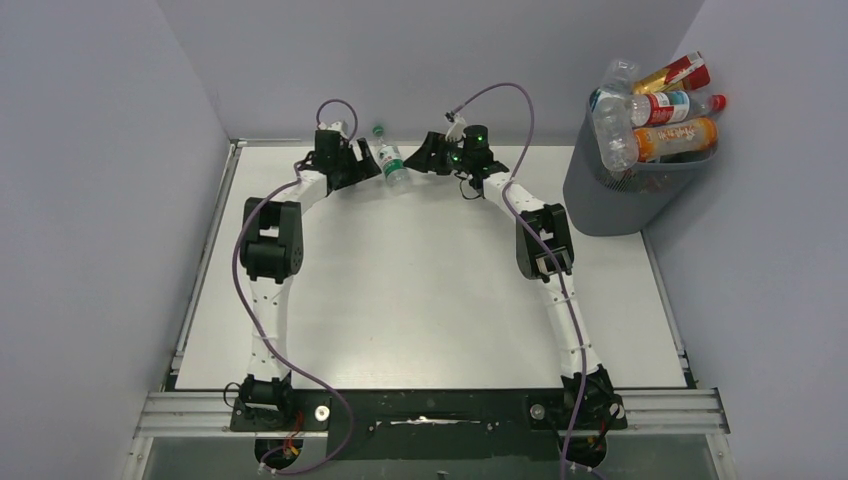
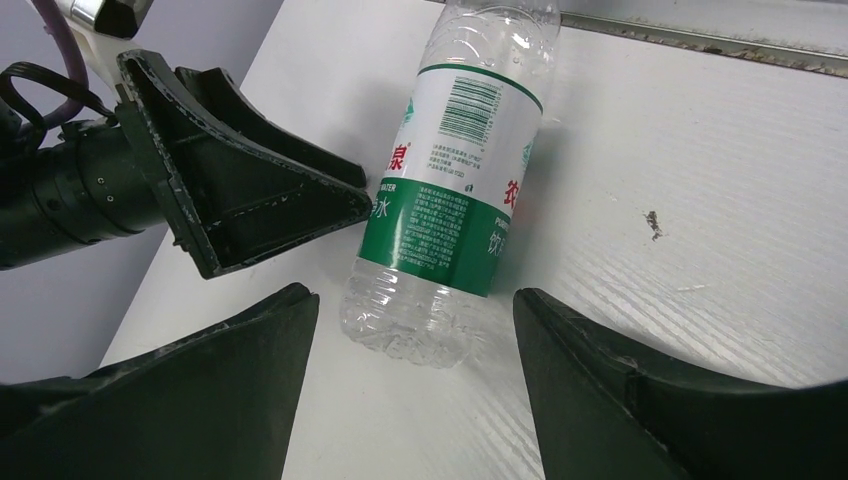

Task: Put the plastic bottles in the bin
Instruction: Adjust the plastic bottle at the center of the board.

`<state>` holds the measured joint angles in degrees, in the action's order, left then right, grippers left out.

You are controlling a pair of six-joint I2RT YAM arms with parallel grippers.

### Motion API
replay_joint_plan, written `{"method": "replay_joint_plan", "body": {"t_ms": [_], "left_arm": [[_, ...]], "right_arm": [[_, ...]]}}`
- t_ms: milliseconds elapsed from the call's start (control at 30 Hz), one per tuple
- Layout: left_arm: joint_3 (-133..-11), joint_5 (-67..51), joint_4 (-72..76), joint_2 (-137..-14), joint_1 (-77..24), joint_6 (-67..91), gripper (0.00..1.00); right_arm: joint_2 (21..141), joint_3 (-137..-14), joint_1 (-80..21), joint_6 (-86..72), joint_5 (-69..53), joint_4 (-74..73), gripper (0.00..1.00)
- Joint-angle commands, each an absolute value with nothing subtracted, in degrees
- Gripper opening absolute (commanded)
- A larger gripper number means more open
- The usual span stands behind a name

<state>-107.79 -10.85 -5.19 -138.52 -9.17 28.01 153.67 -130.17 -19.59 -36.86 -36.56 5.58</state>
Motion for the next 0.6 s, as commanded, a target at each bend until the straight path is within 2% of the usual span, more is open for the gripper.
{"method": "replay_joint_plan", "body": {"t_ms": [0, 200, 567], "left_arm": [[-105.97, -9.78, -8.17, -131.7, -9.05, 28.21, 0.86], [-105.98, -12.81, -6.53, -129.57, -8.96, 31.69, 0.86], [-113.6, -14.79, -6.46, -133.25, -11.19, 35.81, 0.86]], "right_arm": [[153.08, -130.64, -19.87, -37.41, -37.57, 9.73, 0.72], [150.94, -127.95, -19.84, -37.58, -37.72, 10.24, 0.71], [134.97, -115.9, -19.51, -28.86, -31.2, 0.83, 0.69]]}}
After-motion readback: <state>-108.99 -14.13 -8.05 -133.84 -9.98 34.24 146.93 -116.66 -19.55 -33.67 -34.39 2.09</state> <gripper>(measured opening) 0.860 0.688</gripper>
